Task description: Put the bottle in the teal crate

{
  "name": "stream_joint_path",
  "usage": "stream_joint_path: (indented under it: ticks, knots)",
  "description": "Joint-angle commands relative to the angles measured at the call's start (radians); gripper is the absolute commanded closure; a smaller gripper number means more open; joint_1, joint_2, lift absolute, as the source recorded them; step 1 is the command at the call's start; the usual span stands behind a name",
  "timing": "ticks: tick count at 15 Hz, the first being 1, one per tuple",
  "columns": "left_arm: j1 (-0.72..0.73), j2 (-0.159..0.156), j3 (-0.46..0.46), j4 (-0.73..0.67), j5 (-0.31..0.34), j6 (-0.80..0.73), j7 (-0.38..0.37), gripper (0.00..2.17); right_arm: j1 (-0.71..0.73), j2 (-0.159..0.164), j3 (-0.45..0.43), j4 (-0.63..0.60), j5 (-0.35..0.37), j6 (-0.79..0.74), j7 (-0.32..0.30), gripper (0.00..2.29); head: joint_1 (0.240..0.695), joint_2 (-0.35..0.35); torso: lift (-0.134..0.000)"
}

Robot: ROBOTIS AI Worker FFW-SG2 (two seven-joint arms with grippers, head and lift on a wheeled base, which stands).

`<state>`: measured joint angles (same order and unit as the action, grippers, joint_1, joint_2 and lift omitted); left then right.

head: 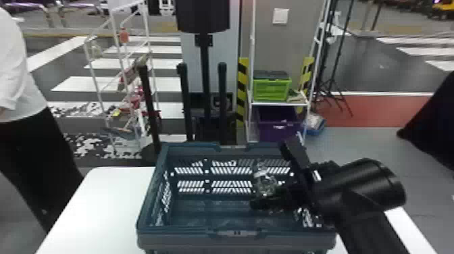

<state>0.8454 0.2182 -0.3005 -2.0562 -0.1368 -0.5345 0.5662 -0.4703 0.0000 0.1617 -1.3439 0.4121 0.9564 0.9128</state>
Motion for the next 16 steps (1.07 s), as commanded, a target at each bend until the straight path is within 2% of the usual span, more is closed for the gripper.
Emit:
stream_joint_path:
  ticks: [1,6,7,8,9,10,11,16]
  knots:
    - [0.004,-0.005,0.006,0.005,-0.001,-0.018,0.000,0.13,-0.036,0.001,0.012,0.081,-0.009,-0.034,-0.008,2.01,0.499,0.000,0.000]
    - [0.012,-0.008,0.014,0.008,-0.003,-0.040,-0.003,0.13,-0.067,0.001,0.029,0.169,-0.042,-0.080,-0.011,1.99,0.499,0.000,0.000]
    - [0.014,-0.010,0.015,0.013,-0.003,-0.058,-0.005,0.13,-0.073,0.001,0.035,0.172,-0.056,-0.074,-0.012,1.67,0.499,0.000,0.000]
    - [0.015,-0.011,0.018,0.016,-0.001,-0.067,-0.006,0.13,-0.082,0.001,0.036,0.180,-0.070,-0.058,-0.012,1.22,0.499,0.000,0.000]
    - [0.017,-0.013,0.020,0.016,-0.001,-0.074,-0.006,0.13,-0.090,0.001,0.036,0.187,-0.082,-0.040,-0.014,0.53,0.499,0.000,0.000]
    - [0.018,-0.013,0.021,0.018,-0.001,-0.080,-0.008,0.13,-0.090,0.001,0.042,0.186,-0.081,-0.028,-0.015,0.17,0.499,0.000,0.000]
    - [0.018,-0.013,0.021,0.018,-0.001,-0.080,-0.008,0.13,-0.090,0.001,0.048,0.184,-0.081,-0.018,-0.020,0.07,0.499,0.000,0.000]
    - [0.018,-0.014,0.021,0.014,-0.001,-0.080,-0.008,0.13,-0.080,0.001,0.041,0.149,-0.090,-0.015,-0.023,0.06,0.499,0.000,0.000]
